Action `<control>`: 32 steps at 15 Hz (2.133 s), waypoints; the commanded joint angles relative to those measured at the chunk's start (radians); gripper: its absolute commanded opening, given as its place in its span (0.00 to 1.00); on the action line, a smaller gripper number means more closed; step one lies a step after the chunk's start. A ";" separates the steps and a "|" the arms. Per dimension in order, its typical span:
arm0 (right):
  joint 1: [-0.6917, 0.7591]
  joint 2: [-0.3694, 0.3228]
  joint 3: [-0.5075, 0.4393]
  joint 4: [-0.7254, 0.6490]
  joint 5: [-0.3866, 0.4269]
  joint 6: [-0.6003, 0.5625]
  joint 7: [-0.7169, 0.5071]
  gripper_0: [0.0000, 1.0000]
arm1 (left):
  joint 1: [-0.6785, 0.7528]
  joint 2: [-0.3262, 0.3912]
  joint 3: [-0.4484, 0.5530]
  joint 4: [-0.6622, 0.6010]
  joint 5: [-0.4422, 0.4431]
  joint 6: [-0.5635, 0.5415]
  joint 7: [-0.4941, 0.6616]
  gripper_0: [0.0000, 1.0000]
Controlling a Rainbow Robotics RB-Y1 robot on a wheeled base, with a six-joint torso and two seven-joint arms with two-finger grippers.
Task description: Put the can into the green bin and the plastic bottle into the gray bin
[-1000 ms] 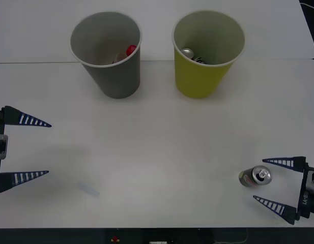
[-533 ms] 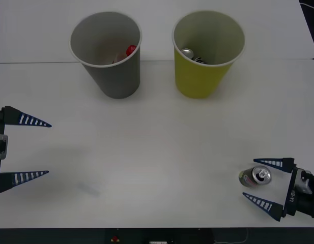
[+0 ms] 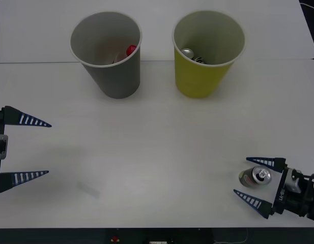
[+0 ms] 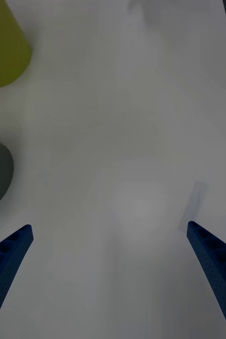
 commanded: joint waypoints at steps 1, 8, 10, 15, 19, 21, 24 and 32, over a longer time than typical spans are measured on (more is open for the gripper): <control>0.005 0.013 -0.011 0.000 0.000 0.005 0.000 1.00 | 0.000 0.000 0.000 0.000 0.000 0.000 0.000 1.00; 0.012 0.015 -0.019 0.000 0.000 -0.007 0.003 0.00 | 0.000 0.000 0.000 0.000 0.000 0.000 0.000 1.00; 0.012 0.015 -0.019 0.000 -0.002 -0.009 0.002 0.00 | 0.000 0.000 0.000 0.000 0.000 0.000 0.000 1.00; 0.001 0.009 -0.019 0.000 -0.002 -0.022 0.002 0.00 | 0.000 0.000 0.000 0.000 0.000 0.000 0.000 1.00; 0.003 -0.034 -0.007 -0.029 -0.037 -0.039 -0.018 0.00 | 0.000 0.000 0.000 0.000 0.000 0.000 0.000 1.00; 0.012 -0.079 0.041 -0.063 -0.105 -0.019 -0.037 0.00 | 0.000 0.000 0.000 0.000 0.000 0.000 0.000 1.00; 0.063 -0.163 0.099 -0.207 -0.169 0.083 -0.130 0.00 | 0.000 0.000 0.000 0.000 0.000 0.000 0.000 1.00; 0.225 -0.353 0.055 -0.681 -0.168 0.346 -0.594 0.00 | 0.000 0.000 0.000 0.000 0.000 0.000 0.000 1.00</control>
